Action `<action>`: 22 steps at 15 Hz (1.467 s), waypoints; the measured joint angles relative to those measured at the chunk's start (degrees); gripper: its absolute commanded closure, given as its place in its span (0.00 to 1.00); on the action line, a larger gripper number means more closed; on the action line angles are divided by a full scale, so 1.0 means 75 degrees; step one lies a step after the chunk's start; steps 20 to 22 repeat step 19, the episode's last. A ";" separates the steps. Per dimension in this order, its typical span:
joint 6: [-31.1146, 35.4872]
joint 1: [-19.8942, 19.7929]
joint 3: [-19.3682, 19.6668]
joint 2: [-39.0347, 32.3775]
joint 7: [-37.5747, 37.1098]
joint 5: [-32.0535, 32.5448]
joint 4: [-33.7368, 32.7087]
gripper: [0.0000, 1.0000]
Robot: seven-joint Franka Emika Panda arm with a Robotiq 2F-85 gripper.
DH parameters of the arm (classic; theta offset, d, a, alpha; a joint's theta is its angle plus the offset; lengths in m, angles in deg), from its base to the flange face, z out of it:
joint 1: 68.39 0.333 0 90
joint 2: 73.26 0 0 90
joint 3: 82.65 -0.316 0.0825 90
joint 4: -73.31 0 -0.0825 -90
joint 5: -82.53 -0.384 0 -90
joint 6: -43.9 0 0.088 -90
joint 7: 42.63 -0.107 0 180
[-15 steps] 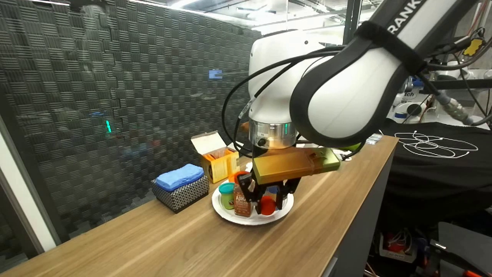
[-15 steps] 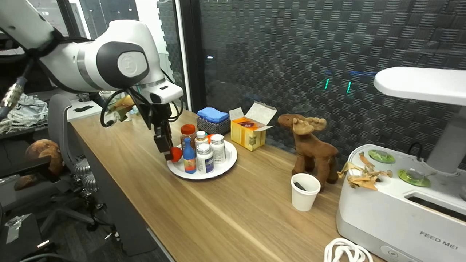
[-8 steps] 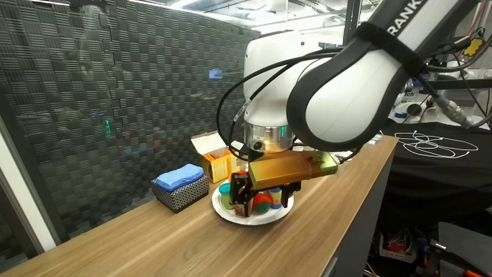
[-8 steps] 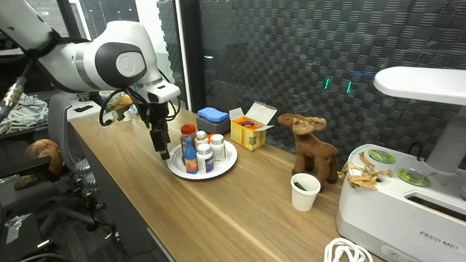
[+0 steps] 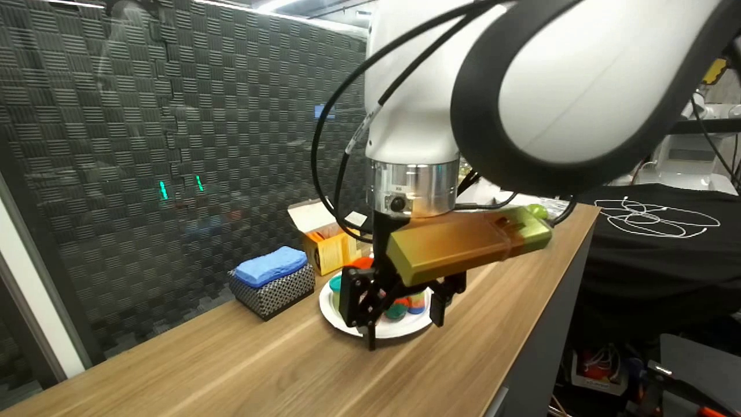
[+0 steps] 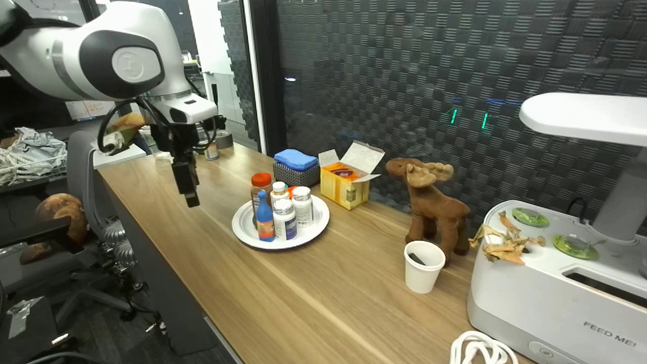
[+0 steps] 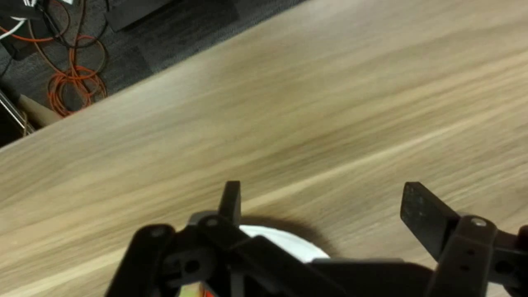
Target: Put the bottles on the tray
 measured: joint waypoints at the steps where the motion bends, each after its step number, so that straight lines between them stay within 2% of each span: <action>1: -0.0427 0.0000 -0.0116 0.0224 0.0600 -0.0485 0.0011 0.00; 4: -0.1954 -0.0017 -0.0228 0.0974 0.2243 -0.1515 -0.0076 0.00; 7: -0.3860 -0.0231 -0.0039 0.1793 0.3801 -0.1781 -0.0325 0.00; 9: -0.5125 -0.0432 0.0114 0.2253 0.4454 -0.1587 -0.0589 0.00; 11: -0.6281 -0.0569 0.0140 0.2688 0.4699 -0.1070 -0.0949 0.00; 13: -0.7044 -0.0567 0.0024 0.3146 0.4797 -0.0511 -0.1262 0.00; 16: -0.7508 -0.0505 -0.0337 0.3842 0.4854 -0.0061 -0.1478 0.00; 22: -0.7499 -0.0529 -0.0337 0.3809 0.4854 -0.0064 -0.1380 0.00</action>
